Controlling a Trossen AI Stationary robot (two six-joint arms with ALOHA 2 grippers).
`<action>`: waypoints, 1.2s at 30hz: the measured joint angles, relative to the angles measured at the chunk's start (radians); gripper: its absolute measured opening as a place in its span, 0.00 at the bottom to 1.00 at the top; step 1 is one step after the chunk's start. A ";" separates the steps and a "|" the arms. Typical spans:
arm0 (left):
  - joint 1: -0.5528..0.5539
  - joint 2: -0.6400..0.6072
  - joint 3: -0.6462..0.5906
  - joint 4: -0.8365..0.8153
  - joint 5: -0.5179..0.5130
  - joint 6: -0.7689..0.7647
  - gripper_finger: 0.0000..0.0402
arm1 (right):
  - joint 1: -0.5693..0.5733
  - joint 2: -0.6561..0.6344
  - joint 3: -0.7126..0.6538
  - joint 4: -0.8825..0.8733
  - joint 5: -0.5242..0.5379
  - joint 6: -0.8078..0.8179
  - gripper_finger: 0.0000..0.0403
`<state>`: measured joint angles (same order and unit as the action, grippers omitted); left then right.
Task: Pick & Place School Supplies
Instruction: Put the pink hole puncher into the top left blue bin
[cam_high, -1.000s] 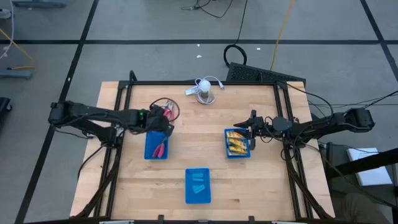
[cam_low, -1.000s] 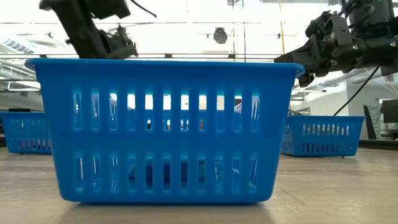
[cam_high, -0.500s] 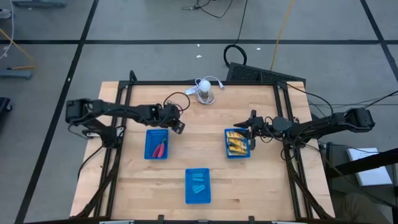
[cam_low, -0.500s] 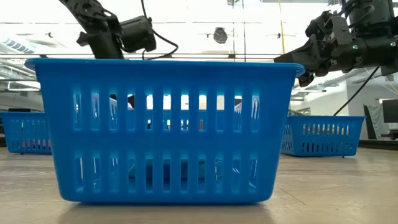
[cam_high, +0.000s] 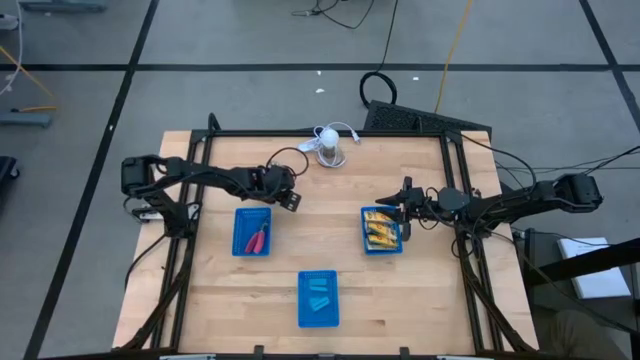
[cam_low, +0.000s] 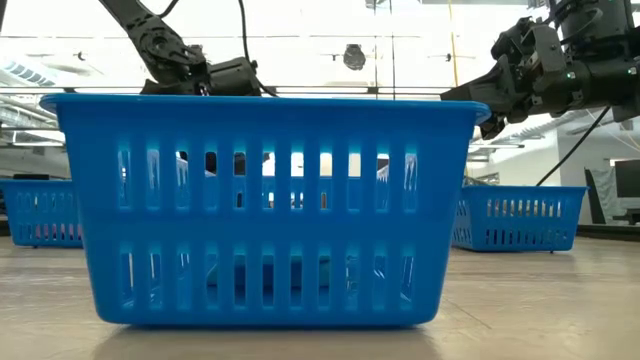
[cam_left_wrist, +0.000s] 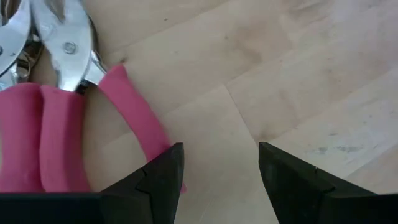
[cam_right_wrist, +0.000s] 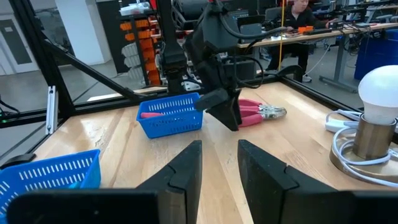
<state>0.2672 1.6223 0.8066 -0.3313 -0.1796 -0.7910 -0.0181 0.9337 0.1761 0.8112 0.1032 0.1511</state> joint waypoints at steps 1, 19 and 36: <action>0.001 -0.001 0.000 0.000 0.000 0.000 0.53 | 0.000 0.000 0.000 0.000 0.000 -0.002 0.23; 0.001 -0.041 0.023 -0.041 0.004 0.028 0.53 | 0.000 0.000 0.000 -0.001 0.000 -0.003 0.23; 0.003 0.017 0.021 -0.078 -0.119 0.009 0.53 | 0.000 0.000 0.000 -0.009 0.000 -0.002 0.23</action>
<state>0.2703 1.6396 0.8280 -0.4095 -0.2987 -0.7815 -0.0181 0.9340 0.1761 0.8021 0.1032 0.1486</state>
